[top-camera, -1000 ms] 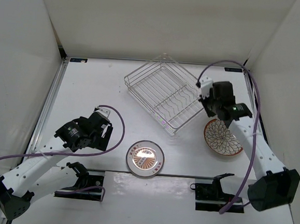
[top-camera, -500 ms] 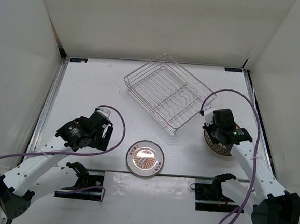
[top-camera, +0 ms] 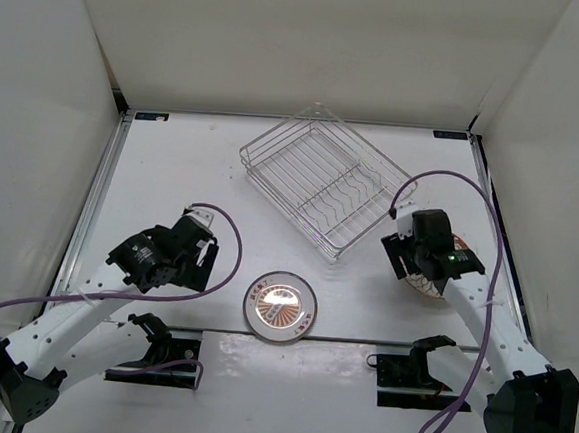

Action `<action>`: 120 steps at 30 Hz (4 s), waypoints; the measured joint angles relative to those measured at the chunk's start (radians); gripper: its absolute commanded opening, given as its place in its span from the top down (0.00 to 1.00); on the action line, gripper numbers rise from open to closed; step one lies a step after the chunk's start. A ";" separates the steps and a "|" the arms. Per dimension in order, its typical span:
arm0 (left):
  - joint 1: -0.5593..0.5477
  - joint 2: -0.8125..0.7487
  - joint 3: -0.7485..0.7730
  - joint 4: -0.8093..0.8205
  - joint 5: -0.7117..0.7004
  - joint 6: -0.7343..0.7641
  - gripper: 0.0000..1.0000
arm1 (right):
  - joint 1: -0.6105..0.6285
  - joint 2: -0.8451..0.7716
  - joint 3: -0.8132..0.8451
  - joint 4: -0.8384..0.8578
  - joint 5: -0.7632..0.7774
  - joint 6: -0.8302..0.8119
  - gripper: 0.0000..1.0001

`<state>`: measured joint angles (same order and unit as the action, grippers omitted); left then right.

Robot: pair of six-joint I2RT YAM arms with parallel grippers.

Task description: Unload the plates from the dish rack

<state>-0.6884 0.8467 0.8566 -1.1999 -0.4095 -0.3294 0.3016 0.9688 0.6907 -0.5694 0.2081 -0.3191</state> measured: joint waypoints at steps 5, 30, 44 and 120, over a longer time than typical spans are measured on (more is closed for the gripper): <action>0.000 0.009 0.000 0.000 0.001 0.000 0.00 | 0.000 0.000 0.041 -0.013 0.000 0.009 0.20; 0.097 0.452 0.266 0.480 0.380 -0.272 0.00 | -0.001 -0.045 0.217 -0.236 -0.031 0.025 0.10; 0.078 0.842 0.534 0.542 0.370 -0.382 0.00 | -0.002 -0.230 0.216 -0.360 0.052 0.047 0.10; 0.430 0.266 0.290 0.164 0.505 0.132 0.00 | -0.012 -0.254 0.174 -0.237 0.098 0.206 0.10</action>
<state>-0.2584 1.1122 1.1465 -1.0363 0.0952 -0.1974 0.2897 0.7151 0.8650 -0.8062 0.3058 -0.1131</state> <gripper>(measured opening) 0.998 0.899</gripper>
